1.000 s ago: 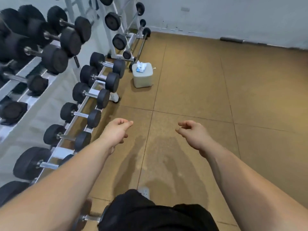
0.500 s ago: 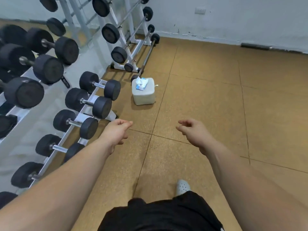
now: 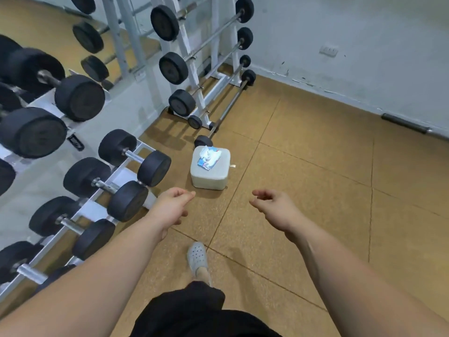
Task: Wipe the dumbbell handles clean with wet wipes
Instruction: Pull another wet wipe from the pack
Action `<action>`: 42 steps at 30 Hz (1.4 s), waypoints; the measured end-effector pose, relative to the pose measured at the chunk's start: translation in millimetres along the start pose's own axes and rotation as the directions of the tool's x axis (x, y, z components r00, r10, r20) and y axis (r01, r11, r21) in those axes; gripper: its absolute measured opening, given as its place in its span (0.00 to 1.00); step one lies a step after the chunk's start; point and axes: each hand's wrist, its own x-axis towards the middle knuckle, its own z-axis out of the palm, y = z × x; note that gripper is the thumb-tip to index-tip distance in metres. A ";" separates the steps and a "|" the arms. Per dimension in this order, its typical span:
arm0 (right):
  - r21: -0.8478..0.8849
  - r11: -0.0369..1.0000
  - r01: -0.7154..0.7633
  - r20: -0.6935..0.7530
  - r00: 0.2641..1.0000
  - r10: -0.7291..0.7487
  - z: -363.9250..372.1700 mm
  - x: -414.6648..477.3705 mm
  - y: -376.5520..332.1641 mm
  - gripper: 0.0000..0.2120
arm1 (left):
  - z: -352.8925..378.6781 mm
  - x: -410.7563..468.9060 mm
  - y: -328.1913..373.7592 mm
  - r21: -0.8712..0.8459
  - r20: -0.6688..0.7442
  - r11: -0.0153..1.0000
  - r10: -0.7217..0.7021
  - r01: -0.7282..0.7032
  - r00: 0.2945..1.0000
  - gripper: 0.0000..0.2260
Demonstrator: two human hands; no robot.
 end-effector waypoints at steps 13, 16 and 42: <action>-0.077 0.996 -0.044 0.066 0.997 0.050 -44.9 279.0 -123.4 0.14 | -10.1 250.3 171.1 0.010 0.007 0.995 -0.096 0.096 0.995 0.10; -0.108 0.994 -0.018 0.139 0.990 0.033 -52.9 358.8 -128.7 0.15 | 8.3 296.4 193.2 -0.046 -0.049 0.990 -0.135 0.133 0.990 0.10; -0.352 0.871 0.342 0.615 0.786 -0.060 119.5 805.5 66.9 0.11 | 168.9 687.4 -23.4 -0.184 -0.333 0.962 -0.254 0.202 0.908 0.14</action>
